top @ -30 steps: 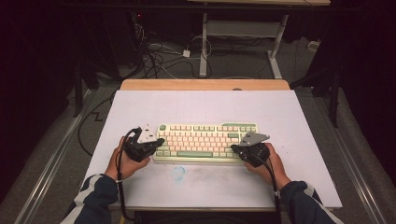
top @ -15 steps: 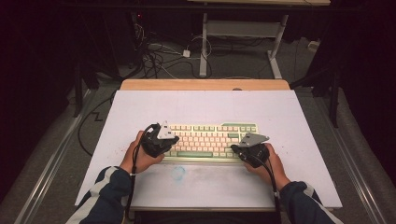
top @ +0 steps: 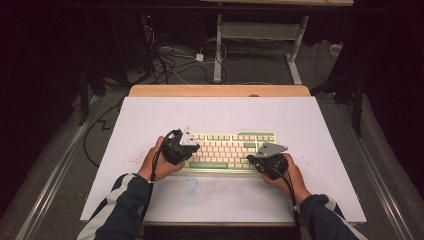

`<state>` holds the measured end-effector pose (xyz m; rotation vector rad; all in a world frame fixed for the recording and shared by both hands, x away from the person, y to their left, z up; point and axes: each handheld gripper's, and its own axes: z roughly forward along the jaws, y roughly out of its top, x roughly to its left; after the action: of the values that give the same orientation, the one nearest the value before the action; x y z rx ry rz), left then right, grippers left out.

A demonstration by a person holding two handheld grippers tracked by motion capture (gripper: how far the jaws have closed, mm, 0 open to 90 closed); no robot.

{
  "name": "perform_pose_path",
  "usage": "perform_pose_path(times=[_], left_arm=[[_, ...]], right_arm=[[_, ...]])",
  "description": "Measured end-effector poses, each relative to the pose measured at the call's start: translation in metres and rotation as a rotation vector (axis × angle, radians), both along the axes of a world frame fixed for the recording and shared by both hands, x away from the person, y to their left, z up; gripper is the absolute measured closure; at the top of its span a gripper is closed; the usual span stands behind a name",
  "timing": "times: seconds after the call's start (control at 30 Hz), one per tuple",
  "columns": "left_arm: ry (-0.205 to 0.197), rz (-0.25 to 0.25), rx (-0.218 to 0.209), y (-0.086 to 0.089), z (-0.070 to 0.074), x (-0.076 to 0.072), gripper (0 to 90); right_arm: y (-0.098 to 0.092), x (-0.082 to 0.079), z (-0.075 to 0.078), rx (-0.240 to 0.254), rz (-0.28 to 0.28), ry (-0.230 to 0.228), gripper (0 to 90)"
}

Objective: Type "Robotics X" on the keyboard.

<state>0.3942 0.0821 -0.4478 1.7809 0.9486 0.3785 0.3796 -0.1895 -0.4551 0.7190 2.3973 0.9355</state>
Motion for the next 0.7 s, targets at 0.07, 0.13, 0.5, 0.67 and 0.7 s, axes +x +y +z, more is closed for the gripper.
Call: perform_pose_path(times=[0.07, 0.13, 0.5, 0.67, 0.7], left_arm=[[0.006, -0.003, -0.005, -0.003, 0.000, 0.002, 87.0], [0.013, -0.004, 0.006, -0.006, -0.002, 0.005, 87.0], [0.032, 0.010, 0.028, -0.011, -0.010, 0.015, 85.7], [0.034, 0.013, 0.042, -0.012, -0.013, 0.017, 85.7], [0.037, 0.013, 0.049, -0.013, -0.014, 0.017, 85.7]], right_arm=[[0.000, 0.000, 0.000, -0.001, 0.003, 0.000, 90.0], [0.000, 0.000, 0.000, 0.001, 0.004, 0.001, 90.0], [0.000, 0.000, 0.000, -0.006, 0.004, -0.004, 90.0], [0.000, 0.000, 0.000, -0.005, 0.005, -0.002, 90.0], [0.000, 0.000, 0.000, -0.005, 0.005, -0.002, 90.0]])
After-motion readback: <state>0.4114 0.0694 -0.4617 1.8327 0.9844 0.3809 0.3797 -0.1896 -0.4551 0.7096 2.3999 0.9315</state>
